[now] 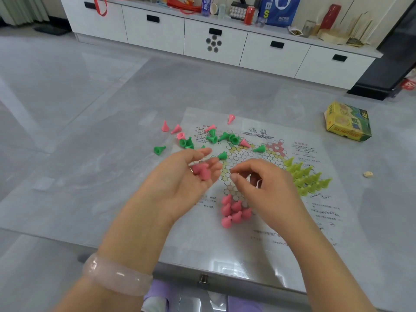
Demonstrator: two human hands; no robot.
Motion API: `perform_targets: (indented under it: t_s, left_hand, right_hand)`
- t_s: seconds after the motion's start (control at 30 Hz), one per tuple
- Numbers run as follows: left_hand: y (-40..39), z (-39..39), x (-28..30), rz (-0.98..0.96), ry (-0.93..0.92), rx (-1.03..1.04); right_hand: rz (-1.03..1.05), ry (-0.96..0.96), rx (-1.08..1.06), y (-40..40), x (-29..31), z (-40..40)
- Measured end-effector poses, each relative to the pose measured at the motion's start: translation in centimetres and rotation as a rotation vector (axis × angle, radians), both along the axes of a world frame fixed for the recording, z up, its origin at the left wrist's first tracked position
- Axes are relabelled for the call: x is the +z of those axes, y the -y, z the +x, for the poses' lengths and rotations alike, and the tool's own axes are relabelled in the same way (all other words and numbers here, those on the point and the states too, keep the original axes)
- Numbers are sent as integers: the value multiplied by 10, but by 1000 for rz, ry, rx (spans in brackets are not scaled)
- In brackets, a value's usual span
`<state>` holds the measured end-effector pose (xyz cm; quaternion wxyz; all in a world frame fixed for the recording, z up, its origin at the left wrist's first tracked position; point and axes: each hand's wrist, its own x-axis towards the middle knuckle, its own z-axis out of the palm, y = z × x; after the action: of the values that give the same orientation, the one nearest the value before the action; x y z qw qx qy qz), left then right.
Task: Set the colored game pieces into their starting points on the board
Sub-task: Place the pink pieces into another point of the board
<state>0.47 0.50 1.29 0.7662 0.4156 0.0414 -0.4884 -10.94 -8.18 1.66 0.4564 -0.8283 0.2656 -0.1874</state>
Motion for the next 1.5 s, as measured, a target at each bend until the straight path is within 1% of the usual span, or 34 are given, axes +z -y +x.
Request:
perform_targets:
  t_s: [0.03, 0.1, 0.17, 0.23, 0.27, 0.37, 0.43, 0.5, 0.57, 0.73, 0.87, 0.97, 1.03, 1.1, 1.17, 1.27, 1.37, 1.5]
  left_hand:
    - [0, -3, 0, -63, -87, -26]
    - [1, -7, -3, -132, -149, -80]
    - [3, -8, -4, -165, -146, -137]
    - [5, -10, -4, -157, -120, -162]
    - [6, -10, -3, -150, -111, -160]
    - [8, -13, -2, -144, -71, -170]
    - [10, -15, -3, -159, -52, -189]
    - [12, -18, -3, -178, -29, -197]
    - [14, -21, -3, -158, 10, -185]
    - [18, -26, -5, -113, 40, -136]
    - [23, -31, -4, -105, 63, -146]
    - [27, -32, -4, -35, 142, -99]
    - [28, -29, -4, 25, 183, -53]
    - [28, -26, -3, 56, 190, -10]
    - [28, -24, -2, 86, 197, 19]
    - [29, -23, -2, 143, 241, 31]
    - [31, -24, -3, 150, 280, 31]
    - [32, -25, -5, 97, 281, 35]
  right_hand:
    - [-31, 58, 15, -2, 4, 0]
    - [-84, 114, 48, -6, 8, 1]
    - [-67, 131, 68, -8, 6, 1]
    - [-30, 130, 91, -8, 4, 1]
    - [-42, 125, 104, -7, 3, 1]
    - [-168, 93, 126, -3, 1, -1]
    - [-182, 122, 114, -1, 0, -2]
    - [-156, 183, 93, 0, 0, -5]
    - [-89, 221, 81, 1, 0, -8]
    - [-64, 236, 104, 4, -1, -14]
    - [15, 263, 38, 11, -3, -20]
    - [32, 254, -24, 22, -2, -28]
    - [50, 195, -83, 32, -3, -35]
    - [17, 43, -104, 40, -10, -40]
    - [-45, -107, -77, 44, -17, -45]
    - [-112, -239, -7, 44, -24, -48]
    - [-171, -284, 23, 44, -28, -48]
    - [-182, -295, 28, 43, -29, -47]
